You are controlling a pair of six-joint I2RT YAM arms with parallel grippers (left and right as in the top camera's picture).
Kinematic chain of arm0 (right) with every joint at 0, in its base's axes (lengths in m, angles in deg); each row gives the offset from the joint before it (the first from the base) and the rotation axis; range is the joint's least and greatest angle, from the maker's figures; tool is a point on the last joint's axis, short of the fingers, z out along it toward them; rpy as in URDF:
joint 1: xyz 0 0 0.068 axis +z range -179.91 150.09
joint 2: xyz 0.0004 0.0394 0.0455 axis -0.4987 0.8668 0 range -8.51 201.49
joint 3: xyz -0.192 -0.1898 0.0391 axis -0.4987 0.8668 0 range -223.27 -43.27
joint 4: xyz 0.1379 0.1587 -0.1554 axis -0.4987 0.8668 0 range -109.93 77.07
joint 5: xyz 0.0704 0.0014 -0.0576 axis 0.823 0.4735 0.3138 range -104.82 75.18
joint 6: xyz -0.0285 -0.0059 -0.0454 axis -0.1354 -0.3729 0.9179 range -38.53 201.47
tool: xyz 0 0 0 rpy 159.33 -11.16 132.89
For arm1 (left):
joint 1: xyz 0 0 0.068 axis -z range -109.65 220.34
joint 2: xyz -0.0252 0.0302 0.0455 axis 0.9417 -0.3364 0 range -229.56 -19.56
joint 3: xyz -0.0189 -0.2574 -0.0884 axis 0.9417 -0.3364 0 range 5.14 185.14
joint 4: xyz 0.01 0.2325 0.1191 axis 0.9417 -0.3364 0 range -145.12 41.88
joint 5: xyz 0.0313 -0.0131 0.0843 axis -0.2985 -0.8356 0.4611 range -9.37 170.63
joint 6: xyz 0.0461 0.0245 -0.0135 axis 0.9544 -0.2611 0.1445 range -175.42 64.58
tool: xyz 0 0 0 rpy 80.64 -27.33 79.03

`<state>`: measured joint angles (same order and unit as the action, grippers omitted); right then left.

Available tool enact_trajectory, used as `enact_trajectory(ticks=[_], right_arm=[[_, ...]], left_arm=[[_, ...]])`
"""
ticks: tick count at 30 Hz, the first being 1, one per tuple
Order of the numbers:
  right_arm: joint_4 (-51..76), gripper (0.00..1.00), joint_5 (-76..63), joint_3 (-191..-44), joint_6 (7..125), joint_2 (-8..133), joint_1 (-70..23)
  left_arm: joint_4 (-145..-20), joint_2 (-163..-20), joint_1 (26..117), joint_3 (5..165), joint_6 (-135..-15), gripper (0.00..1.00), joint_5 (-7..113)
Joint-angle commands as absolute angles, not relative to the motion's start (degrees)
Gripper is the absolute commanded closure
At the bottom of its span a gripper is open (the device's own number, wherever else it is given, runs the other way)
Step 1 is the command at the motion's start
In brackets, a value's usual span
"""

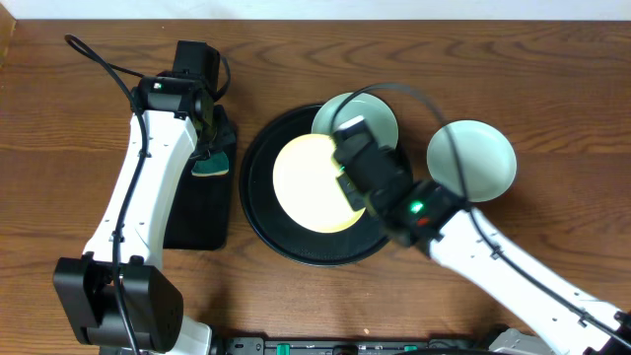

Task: Clean dirty plates on tray and stack at the side
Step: 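Lift the yellow plate with the right gripper onto the mint plate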

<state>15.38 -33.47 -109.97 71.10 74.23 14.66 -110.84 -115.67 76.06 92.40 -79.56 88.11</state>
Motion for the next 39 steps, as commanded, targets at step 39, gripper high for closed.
enact_trajectory(ticks=[39], right_arm=[[21.41, 0.99, -11.4, -110.69, 68.91, 90.27, -45.62]], left_arm=[[-111.1, -115.3, 75.89, 93.45, -79.01, 0.93, 88.83]])
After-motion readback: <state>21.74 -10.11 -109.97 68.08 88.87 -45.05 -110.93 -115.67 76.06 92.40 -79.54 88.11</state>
